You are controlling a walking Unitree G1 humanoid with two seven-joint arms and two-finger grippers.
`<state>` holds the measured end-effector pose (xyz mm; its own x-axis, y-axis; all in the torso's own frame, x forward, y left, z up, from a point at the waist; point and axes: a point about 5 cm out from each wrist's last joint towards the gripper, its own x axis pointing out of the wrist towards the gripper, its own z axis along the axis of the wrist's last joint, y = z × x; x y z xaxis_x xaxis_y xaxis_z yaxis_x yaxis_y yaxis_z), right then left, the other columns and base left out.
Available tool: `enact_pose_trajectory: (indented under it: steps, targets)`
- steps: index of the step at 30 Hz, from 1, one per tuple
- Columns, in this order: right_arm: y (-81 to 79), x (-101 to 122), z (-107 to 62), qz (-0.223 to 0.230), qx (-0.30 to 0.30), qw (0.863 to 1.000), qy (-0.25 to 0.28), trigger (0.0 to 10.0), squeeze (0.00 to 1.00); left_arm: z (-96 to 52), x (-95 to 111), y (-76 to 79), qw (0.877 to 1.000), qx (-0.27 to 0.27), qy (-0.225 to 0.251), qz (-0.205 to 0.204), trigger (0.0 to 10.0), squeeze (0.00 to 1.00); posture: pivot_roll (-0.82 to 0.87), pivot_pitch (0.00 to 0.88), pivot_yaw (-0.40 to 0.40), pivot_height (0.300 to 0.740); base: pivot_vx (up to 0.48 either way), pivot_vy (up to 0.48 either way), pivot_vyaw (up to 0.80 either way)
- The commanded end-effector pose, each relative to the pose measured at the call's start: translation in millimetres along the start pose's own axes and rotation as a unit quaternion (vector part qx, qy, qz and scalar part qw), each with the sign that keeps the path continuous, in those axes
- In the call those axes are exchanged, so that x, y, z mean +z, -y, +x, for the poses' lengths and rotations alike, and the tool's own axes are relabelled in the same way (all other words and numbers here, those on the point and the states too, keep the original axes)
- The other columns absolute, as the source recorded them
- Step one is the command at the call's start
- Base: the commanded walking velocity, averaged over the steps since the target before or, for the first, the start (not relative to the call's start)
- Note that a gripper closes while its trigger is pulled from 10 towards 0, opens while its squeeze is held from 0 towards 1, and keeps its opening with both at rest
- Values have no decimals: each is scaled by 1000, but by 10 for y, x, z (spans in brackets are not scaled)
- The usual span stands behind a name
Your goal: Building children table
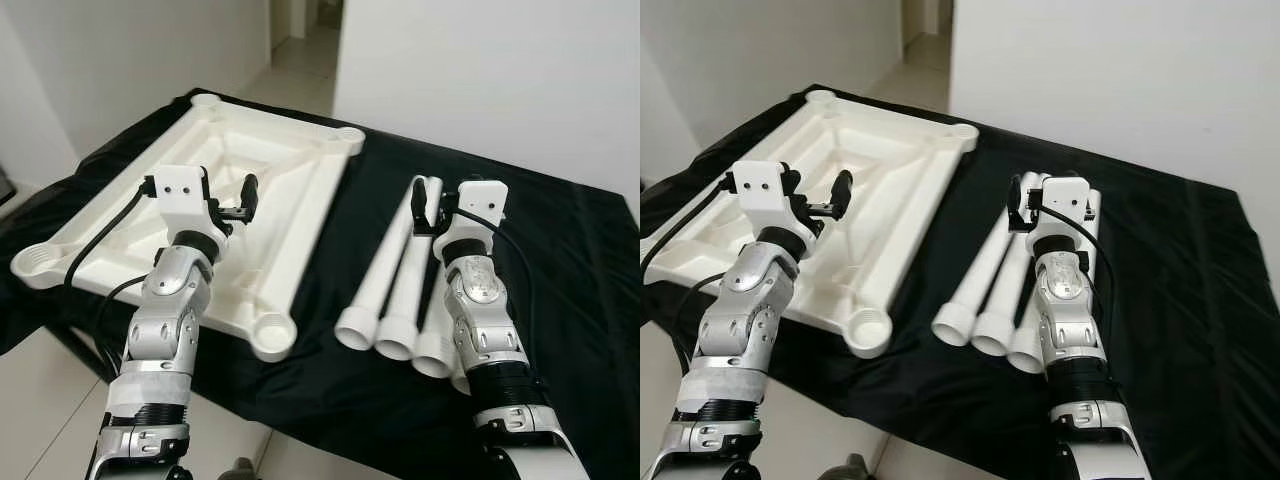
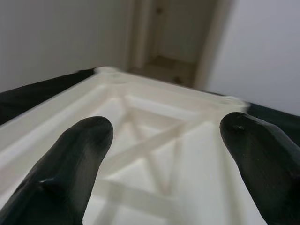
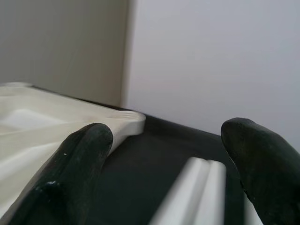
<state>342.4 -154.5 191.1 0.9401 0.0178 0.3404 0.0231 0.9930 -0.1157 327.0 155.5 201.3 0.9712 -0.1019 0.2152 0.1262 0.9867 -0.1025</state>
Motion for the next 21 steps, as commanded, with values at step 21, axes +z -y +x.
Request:
enact_pose_trajectory:
  steps: [21]
  targets:
    - [34,0,13,-12,1,1000,-3,10000,0,-6,19,35,1000,6,1,3,10000,0,175,35,-40,740,0,298,0]
